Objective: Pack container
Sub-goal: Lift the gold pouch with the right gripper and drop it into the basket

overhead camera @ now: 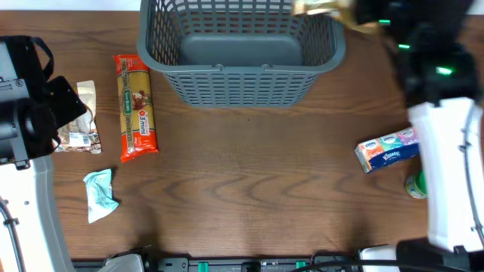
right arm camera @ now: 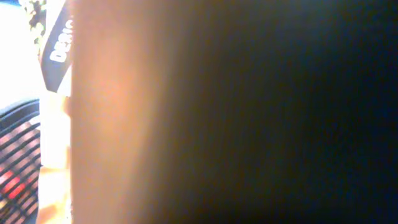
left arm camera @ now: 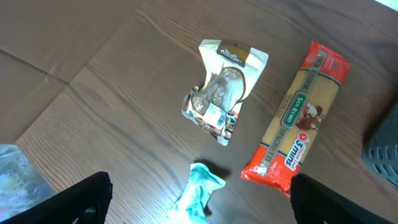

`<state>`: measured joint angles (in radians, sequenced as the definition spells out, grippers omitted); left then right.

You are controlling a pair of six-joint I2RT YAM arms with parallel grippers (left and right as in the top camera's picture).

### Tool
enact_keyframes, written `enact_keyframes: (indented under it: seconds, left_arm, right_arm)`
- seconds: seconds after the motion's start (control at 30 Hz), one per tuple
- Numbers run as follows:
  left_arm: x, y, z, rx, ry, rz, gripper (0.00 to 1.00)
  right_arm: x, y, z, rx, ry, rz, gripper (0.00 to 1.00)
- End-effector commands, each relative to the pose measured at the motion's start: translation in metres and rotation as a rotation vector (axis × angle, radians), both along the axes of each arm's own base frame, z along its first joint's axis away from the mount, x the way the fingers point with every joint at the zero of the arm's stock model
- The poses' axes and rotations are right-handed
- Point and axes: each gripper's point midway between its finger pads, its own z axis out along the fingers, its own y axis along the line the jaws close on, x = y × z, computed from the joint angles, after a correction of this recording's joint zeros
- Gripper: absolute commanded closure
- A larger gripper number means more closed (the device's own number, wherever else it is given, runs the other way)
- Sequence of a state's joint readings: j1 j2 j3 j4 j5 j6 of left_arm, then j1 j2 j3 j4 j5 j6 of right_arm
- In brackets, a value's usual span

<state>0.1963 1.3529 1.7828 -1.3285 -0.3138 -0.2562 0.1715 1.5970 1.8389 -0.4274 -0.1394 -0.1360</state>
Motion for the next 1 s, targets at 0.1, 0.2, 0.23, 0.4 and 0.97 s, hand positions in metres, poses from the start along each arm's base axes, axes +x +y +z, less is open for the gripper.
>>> enact_keyframes:
  seconds: [0.1, 0.2, 0.23, 0.4, 0.97]
  left_arm:
    - [0.002, -0.001, 0.002, -0.007, -0.003, -0.016, 0.09]
    - [0.001, -0.001, 0.002, -0.007, 0.002, -0.016, 0.09]
    - [0.0, -0.001, 0.001, -0.008, 0.004, -0.016, 0.09]
    - [0.0, -0.001, 0.001, -0.009, 0.007, -0.016, 0.09]
    - [0.0, -0.005, 0.0, -0.027, 0.007, -0.028, 0.09]
  right_arm:
    - [0.02, 0.101, -0.046, -0.357, -0.094, 0.265, 0.99]
    - [0.033, 0.123, -0.093, -0.428, -0.028, 0.325, 0.99]
    - [0.039, 0.129, -0.114, -0.459, 0.003, 0.346, 0.99]
    - [0.05, 0.137, -0.181, -0.501, 0.144, 0.386, 0.99]
    - [0.036, 0.126, -0.129, -0.403, 0.12, 0.342, 0.01]
